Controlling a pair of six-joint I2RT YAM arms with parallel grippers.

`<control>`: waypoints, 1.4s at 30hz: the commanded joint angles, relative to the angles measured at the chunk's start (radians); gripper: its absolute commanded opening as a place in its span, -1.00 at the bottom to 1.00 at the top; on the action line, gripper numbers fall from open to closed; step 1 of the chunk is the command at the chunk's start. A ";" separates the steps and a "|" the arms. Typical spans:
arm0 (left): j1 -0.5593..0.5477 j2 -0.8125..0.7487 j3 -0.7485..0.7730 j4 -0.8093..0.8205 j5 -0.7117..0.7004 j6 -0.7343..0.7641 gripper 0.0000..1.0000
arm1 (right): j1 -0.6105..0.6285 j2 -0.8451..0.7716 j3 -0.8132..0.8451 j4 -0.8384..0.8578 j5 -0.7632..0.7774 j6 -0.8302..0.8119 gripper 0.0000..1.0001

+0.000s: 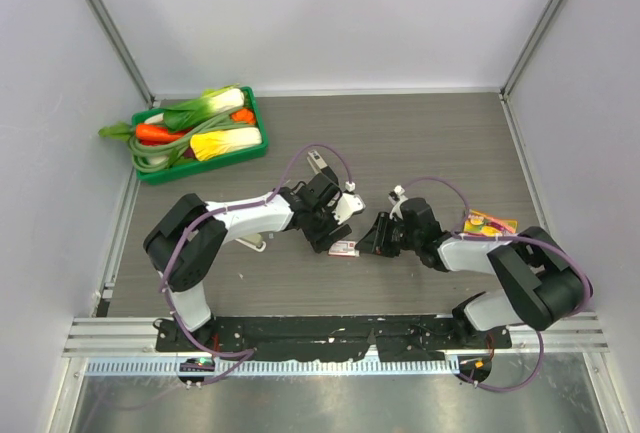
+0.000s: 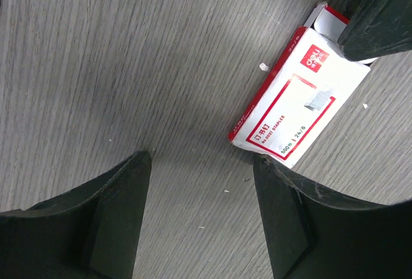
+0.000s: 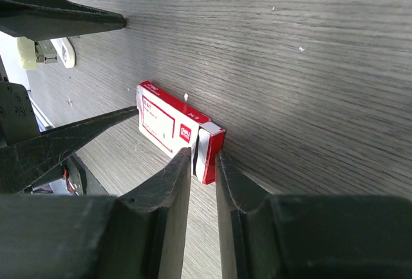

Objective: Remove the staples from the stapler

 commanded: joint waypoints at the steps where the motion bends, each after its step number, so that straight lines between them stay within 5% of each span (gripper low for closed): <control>1: -0.005 0.018 0.003 -0.003 0.000 0.000 0.37 | 0.006 0.012 0.010 0.063 -0.021 0.014 -0.46; 20: -0.005 0.026 0.020 -0.010 -0.008 0.002 0.37 | 0.013 0.071 0.063 0.110 -0.055 0.029 -0.48; 27: 0.022 0.010 0.044 -0.048 -0.033 0.023 0.38 | 0.009 0.011 0.094 -0.066 -0.003 -0.062 -0.44; 31: 0.080 -0.020 0.086 -0.131 -0.020 0.022 0.43 | -0.007 -0.066 0.135 -0.261 0.108 -0.152 -0.18; 33: 0.123 -0.046 0.123 -0.168 0.001 0.014 0.46 | -0.022 -0.109 0.155 -0.333 0.134 -0.178 0.16; 37: 0.200 -0.103 0.196 -0.289 0.059 -0.015 0.52 | -0.039 -0.173 0.215 -0.450 0.195 -0.235 0.31; 38: 0.214 -0.112 0.227 -0.309 0.072 -0.017 0.99 | -0.040 -0.184 0.230 -0.467 0.233 -0.247 0.33; 39: 0.238 -0.134 0.244 -0.328 0.084 -0.024 1.00 | -0.042 -0.208 0.258 -0.484 0.251 -0.251 0.63; 42: 0.274 -0.180 0.284 -0.380 0.090 -0.032 1.00 | -0.044 -0.212 0.333 -0.513 0.318 -0.259 0.71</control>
